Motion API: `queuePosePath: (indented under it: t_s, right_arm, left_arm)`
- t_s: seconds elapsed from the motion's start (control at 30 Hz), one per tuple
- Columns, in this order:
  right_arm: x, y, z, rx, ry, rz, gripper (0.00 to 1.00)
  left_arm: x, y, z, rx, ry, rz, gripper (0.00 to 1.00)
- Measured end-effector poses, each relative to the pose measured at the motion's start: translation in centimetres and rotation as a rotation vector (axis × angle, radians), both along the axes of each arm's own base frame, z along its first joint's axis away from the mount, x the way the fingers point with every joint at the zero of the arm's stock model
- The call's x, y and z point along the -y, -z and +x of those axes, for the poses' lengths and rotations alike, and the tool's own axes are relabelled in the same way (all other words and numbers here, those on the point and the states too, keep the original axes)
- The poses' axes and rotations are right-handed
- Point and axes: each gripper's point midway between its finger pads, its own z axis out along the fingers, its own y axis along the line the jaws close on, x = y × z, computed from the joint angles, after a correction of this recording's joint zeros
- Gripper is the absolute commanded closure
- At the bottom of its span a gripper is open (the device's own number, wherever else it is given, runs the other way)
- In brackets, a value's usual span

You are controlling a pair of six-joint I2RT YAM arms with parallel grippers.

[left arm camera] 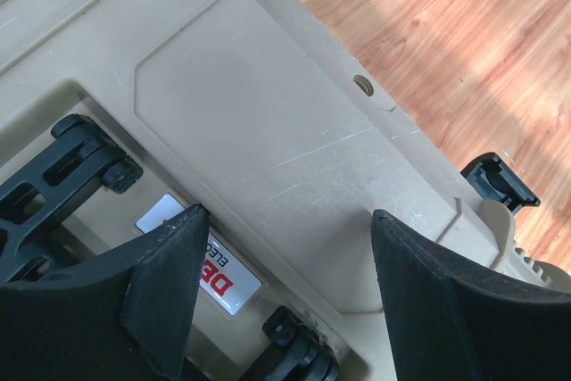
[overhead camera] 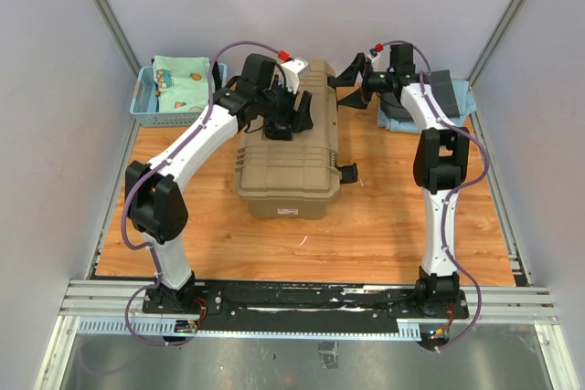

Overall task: Pack the tool kit
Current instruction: Close the toolbox at the center of the board.

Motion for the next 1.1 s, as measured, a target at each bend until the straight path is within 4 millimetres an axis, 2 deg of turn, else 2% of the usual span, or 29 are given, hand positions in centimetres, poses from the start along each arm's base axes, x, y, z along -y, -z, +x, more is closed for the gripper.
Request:
queuePosePath:
  t_s: [0.3, 0.4, 0.47, 0.63, 0.77, 0.83, 1.0, 1.1]
  right_arm:
    - [-0.7, 0.1, 0.2, -0.019, -0.02, 0.092, 0.08]
    - [-0.8, 0.0, 0.5, -0.01, -0.019, 0.105, 0.01]
    - [-0.8, 0.0, 0.7, -0.007, -0.013, 0.104, 0.01]
    - [-0.2, -0.2, 0.6, 0.032, 0.015, 0.036, 0.01]
    - [1.2, -1.3, -0.5, 0.116, 0.047, -0.111, 0.02]
    - [2.3, -2.5, -2.4, 0.164, 0.034, -0.189, 0.02]
    - [4.4, -5.7, -11.8, 0.243, -0.035, -0.318, 0.02]
    - [5.2, -5.3, -16.6, 0.245, -0.066, -0.349, 0.02]
  left_arm:
    - [-0.1, 0.1, 0.0, -0.006, -0.009, 0.007, 0.26]
    - [-0.2, 0.0, 0.1, -0.006, -0.012, 0.01, 0.26]
    - [-0.2, -0.2, 0.2, -0.004, -0.015, 0.01, 0.26]
    - [-0.1, -1.3, 0.4, -0.01, -0.026, 0.011, 0.25]
    - [-0.2, -1.4, 0.4, -0.016, -0.032, 0.021, 0.25]
    - [-0.3, -1.5, 0.3, -0.011, -0.034, 0.023, 0.25]
    - [-0.4, -1.6, 0.1, 0.018, -0.033, 0.027, 0.25]
    - [-0.5, -1.7, -0.3, 0.033, -0.02, 0.04, 0.25]
